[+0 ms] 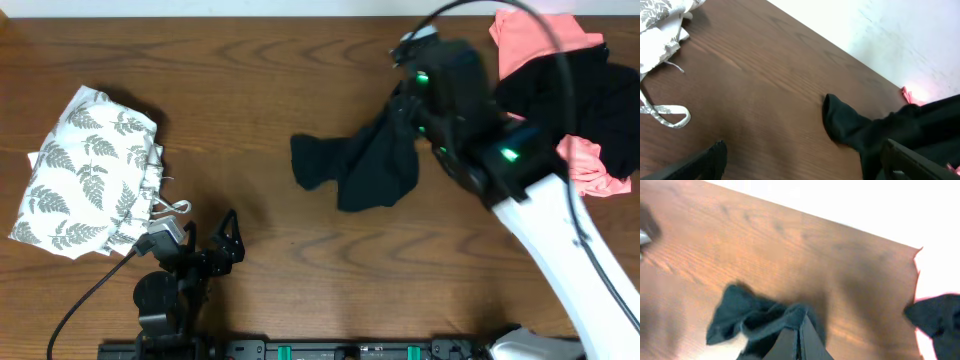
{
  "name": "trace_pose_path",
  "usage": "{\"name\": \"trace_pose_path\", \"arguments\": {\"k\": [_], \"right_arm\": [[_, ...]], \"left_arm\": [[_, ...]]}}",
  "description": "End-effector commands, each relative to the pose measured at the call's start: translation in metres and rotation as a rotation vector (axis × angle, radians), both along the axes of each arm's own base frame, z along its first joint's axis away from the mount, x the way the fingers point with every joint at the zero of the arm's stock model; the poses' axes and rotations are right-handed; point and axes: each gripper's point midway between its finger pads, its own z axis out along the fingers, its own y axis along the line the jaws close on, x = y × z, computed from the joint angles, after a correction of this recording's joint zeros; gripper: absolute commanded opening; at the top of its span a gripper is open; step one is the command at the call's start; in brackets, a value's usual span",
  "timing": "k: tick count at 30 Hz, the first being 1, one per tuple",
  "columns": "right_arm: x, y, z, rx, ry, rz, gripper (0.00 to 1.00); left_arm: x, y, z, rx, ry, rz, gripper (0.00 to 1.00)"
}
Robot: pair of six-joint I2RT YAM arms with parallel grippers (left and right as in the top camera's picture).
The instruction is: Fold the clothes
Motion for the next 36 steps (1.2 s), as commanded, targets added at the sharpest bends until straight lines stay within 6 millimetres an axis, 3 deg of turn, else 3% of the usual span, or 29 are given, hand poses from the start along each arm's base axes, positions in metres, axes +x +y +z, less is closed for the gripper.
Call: {"name": "trace_pose_path", "arguments": {"k": [1, 5, 9, 10, 13, 15, 17, 24, 30, 31, 33, 34, 36], "right_arm": [[-0.004, -0.005, 0.028, 0.017, -0.086, 0.001, 0.01], [-0.005, -0.006, 0.048, 0.047, -0.154, 0.003, 0.01], [-0.002, -0.006, 0.054, 0.023, -0.187, 0.015, 0.01], [0.000, -0.012, 0.054, -0.019, -0.203, -0.003, 0.01], [0.007, -0.055, 0.063, -0.159, -0.263, -0.209, 0.01], [0.005, -0.087, 0.073, -0.265, -0.303, -0.358, 0.01], [0.002, -0.107, 0.079, -0.340, -0.319, -0.448, 0.01], [0.000, -0.125, 0.066, -0.464, -0.259, -0.457, 0.03], [0.002, -0.147, 0.043, -0.574, -0.154, -0.462, 0.29], [0.002, -0.150, 0.038, -0.580, -0.135, -0.470, 0.38], [0.002, -0.152, 0.030, -0.583, -0.108, -0.473, 0.66], [0.002, -0.152, 0.027, -0.580, -0.095, -0.476, 0.72], [0.001, -0.149, 0.015, -0.560, -0.056, -0.465, 0.75]], "left_arm": [[-0.002, -0.002, -0.013, -0.009, 0.043, -0.010, 0.98], [-0.002, -0.002, -0.013, -0.009, 0.043, -0.010, 0.98], [-0.002, -0.002, -0.013, -0.009, 0.043, -0.010, 0.98], [-0.002, -0.002, -0.013, -0.009, 0.043, -0.010, 0.98], [-0.002, -0.002, -0.013, -0.009, 0.043, -0.010, 0.98], [-0.002, -0.002, -0.013, -0.009, 0.043, -0.010, 0.98], [-0.002, -0.002, -0.013, -0.009, 0.043, -0.010, 0.98], [-0.002, -0.002, -0.013, -0.009, 0.043, -0.010, 0.98], [-0.002, -0.002, -0.013, -0.009, 0.043, -0.010, 0.98], [-0.002, -0.002, -0.013, -0.009, 0.043, -0.010, 0.98], [-0.002, -0.002, -0.013, -0.009, 0.043, -0.010, 0.98], [-0.002, -0.002, -0.013, -0.009, 0.043, -0.010, 0.98], [-0.002, -0.002, -0.013, -0.009, 0.043, -0.010, 0.98]]}}
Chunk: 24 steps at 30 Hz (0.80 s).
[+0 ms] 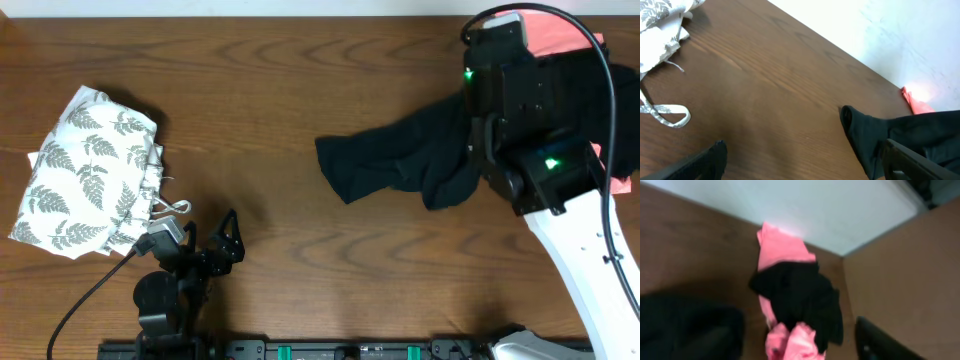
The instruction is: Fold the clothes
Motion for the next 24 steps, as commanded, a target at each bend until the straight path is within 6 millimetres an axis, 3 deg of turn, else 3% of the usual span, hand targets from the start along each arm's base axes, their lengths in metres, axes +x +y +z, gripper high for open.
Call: {"name": "trace_pose_path", "arguments": {"k": [1, 6, 9, 11, 15, 20, 24], "right_arm": [[0.001, 0.002, -0.014, 0.050, 0.030, -0.020, 0.77], [-0.002, 0.011, -0.048, 0.132, 0.132, -0.034, 0.83], [-0.003, 0.008, -0.063, 0.135, 0.175, -0.079, 0.81], [-0.004, -0.005, -0.068, 0.104, 0.187, -0.138, 0.75], [-0.014, -0.053, -0.062, 0.010, 0.146, -0.345, 0.68], [-0.019, -0.084, -0.061, 0.053, 0.100, -0.476, 0.87], [-0.017, -0.084, -0.072, 0.130, 0.133, -0.464, 0.90]], "left_arm": [[-0.002, -0.002, -0.013, -0.006, 0.042, -0.011, 0.98], [-0.002, -0.002, -0.015, -0.007, 0.054, -0.011, 0.98], [-0.002, -0.002, -0.018, -0.009, 0.069, -0.011, 0.98], [-0.002, -0.002, -0.019, -0.009, 0.074, -0.011, 0.98], [-0.002, -0.003, -0.019, -0.011, 0.074, -0.015, 0.98], [-0.002, -0.003, -0.019, -0.012, 0.074, -0.017, 0.98], [-0.002, -0.003, -0.019, -0.012, 0.074, -0.018, 0.98]]}}
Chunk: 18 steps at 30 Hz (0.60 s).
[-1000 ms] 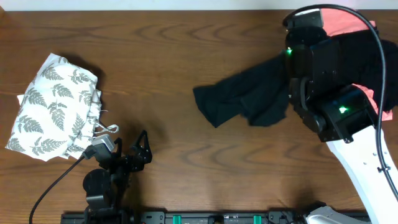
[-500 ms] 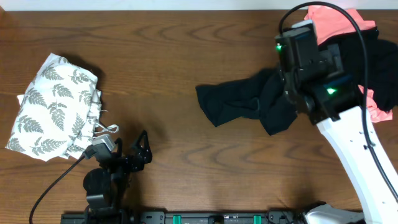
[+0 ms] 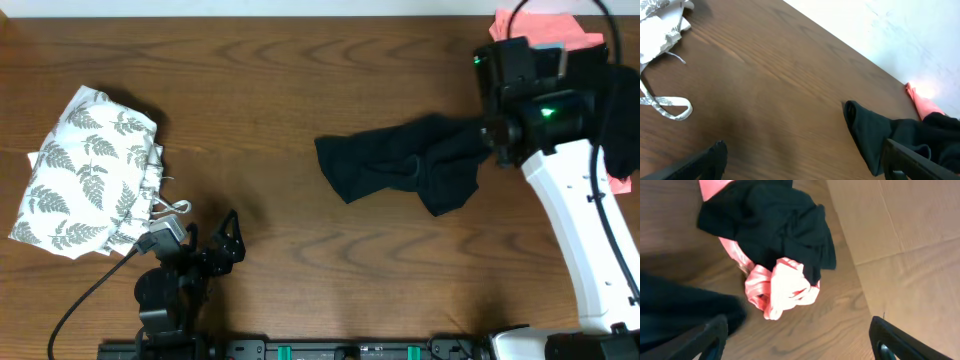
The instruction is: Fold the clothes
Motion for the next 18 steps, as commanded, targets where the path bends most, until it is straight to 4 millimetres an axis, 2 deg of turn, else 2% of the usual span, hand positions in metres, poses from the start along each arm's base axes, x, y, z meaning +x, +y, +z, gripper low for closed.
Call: {"name": "trace_pose_path", "arguments": {"k": [1, 3, 6, 8, 9, 10, 12, 14, 15, 18], "right_arm": [[0.000, -0.003, -0.002, 0.059, -0.035, -0.036, 0.92], [0.000, -0.006, -0.002, 0.066, -0.040, -0.050, 0.98], [-0.004, -0.021, 0.003, 0.037, -0.071, -0.118, 0.99], [-0.002, -0.020, -0.003, 0.099, -0.078, -0.123, 0.99], [0.003, -0.009, -0.012, 0.181, -0.061, -0.079, 0.99], [0.008, 0.010, -0.023, 0.295, -0.036, -0.010, 0.99], [0.016, 0.061, -0.041, 0.532, 0.040, 0.180, 0.93], [0.020, 0.118, -0.050, 0.747, 0.115, 0.432, 0.86], [0.022, 0.140, -0.053, 0.817, 0.137, 0.529, 0.83], [0.026, 0.177, -0.075, 0.846, 0.219, 0.677, 0.82]], "left_arm": [[-0.003, -0.003, -0.012, -0.009, 0.039, -0.015, 0.98], [-0.003, -0.003, -0.012, -0.008, 0.039, -0.015, 0.98], [-0.003, -0.003, -0.012, -0.019, 0.041, -0.011, 0.98], [-0.003, -0.003, -0.012, -0.056, 0.048, 0.003, 0.98], [-0.003, -0.003, -0.012, -0.075, 0.051, 0.010, 0.98], [-0.003, -0.004, -0.012, -0.091, 0.053, 0.009, 0.98], [-0.003, -0.007, -0.011, -0.100, 0.054, -0.008, 0.98], [-0.004, -0.008, -0.011, -0.103, 0.054, -0.015, 0.98], [-0.004, -0.008, -0.011, -0.103, 0.054, -0.015, 0.98], [-0.004, -0.008, -0.011, -0.103, 0.054, -0.015, 0.98]]}}
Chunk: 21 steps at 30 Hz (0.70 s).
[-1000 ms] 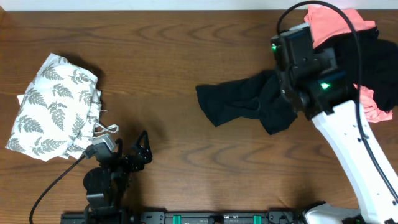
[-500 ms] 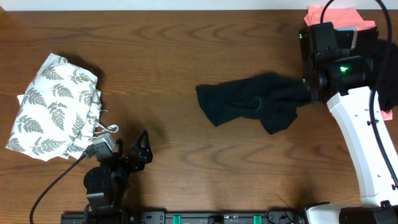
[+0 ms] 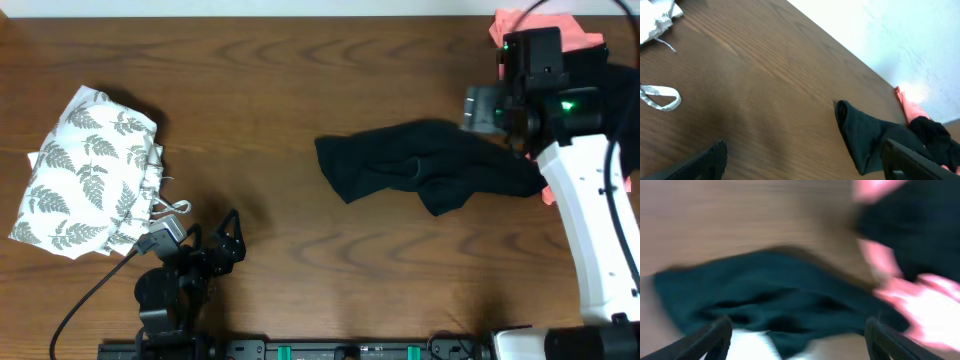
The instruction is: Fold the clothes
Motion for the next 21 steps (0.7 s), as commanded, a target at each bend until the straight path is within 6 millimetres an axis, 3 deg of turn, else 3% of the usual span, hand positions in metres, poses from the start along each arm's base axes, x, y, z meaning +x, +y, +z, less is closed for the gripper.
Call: {"name": "trace_pose_path", "arguments": {"k": [1, 4, 7, 12, 18, 21], "right_arm": [[-0.011, 0.080, -0.037, 0.174, 0.118, 0.357, 0.82], [-0.012, 0.106, -0.076, 0.140, 0.204, 0.456, 0.82], [-0.013, 0.118, -0.118, 0.099, 0.301, 0.476, 0.80], [-0.031, 0.147, -0.165, 0.092, 0.411, 0.637, 0.74], [-0.038, 0.165, -0.184, 0.030, 0.430, 0.686, 0.69], [-0.042, 0.170, -0.184, 0.026, 0.433, 0.700, 0.59]], "left_arm": [[-0.003, -0.004, -0.012, -0.025, 0.041, -0.019, 0.98], [-0.003, -0.004, -0.012, -0.024, 0.041, -0.019, 0.98], [-0.003, -0.004, -0.012, -0.024, 0.041, -0.019, 0.98], [-0.003, -0.004, -0.012, -0.024, 0.041, -0.019, 0.98], [-0.003, -0.004, -0.012, -0.024, 0.041, -0.019, 0.98], [-0.003, -0.004, -0.012, -0.024, 0.041, -0.019, 0.98]]}}
